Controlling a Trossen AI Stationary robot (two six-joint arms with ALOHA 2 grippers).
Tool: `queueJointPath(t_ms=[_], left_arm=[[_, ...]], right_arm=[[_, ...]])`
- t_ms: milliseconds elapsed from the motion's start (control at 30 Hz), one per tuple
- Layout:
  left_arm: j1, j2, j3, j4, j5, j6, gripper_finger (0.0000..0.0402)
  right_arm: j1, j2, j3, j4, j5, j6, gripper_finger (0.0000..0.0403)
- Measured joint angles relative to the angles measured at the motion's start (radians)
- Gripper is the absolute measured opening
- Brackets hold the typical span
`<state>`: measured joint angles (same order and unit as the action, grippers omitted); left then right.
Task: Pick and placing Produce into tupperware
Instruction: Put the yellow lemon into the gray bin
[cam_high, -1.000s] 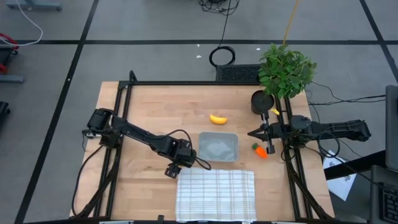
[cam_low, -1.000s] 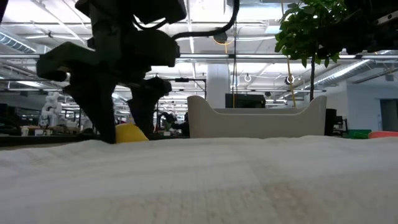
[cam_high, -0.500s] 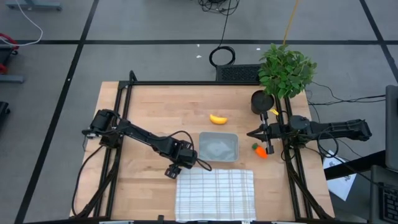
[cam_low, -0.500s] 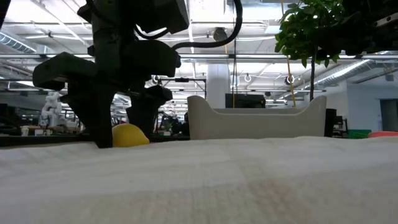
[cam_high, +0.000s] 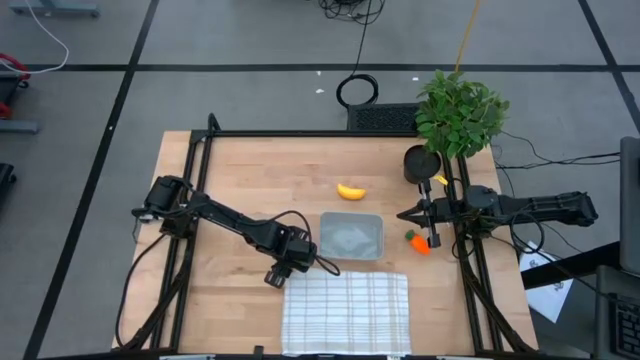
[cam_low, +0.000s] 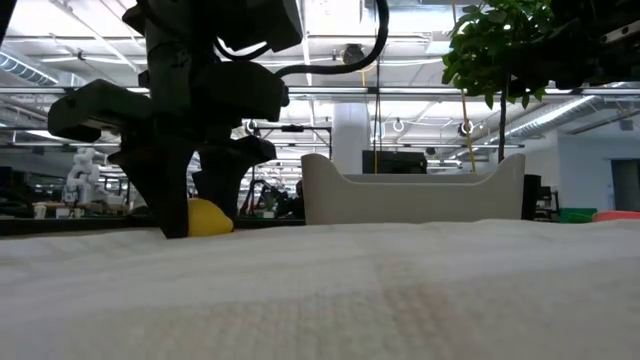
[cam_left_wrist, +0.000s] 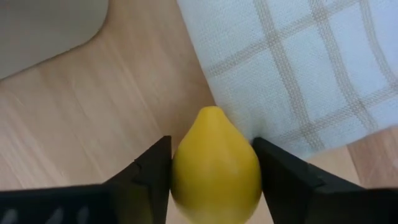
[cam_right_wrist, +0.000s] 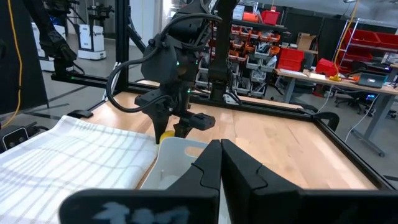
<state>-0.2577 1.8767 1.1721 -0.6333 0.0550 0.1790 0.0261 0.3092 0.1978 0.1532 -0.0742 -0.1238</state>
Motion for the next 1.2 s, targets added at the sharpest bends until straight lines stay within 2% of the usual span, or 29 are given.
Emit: queueJointPath(t_ms=[133, 233, 567, 867, 1200], left_arm=[[0.0, 0.0, 0.0, -0.023, -0.004, 0.001, 0.0225], [0.0, 0.0, 0.0, -0.028, -0.008, 0.003, 0.0235], [0.001, 0.001, 0.111, -0.169, -0.038, 0.028, 0.018], [0.001, 0.001, 0.219, -0.265, -0.082, 0.076, 0.0213], [0.022, 0.001, 0.347, -0.393, -0.11, 0.115, 0.0189]], right_arm=[[0.0, 0.0, 0.0, 0.0, 0.0, 0.0, 0.0], [0.0, 0.0, 0.0, 0.0, 0.0, 0.0, 0.0], [0.0, 0.0, 0.0, 0.0, 0.0, 0.0, 0.0], [0.0, 0.0, 0.0, 0.0, 0.0, 0.0, 0.0], [0.0, 0.0, 0.0, 0.001, 0.0, 0.0, 0.0]])
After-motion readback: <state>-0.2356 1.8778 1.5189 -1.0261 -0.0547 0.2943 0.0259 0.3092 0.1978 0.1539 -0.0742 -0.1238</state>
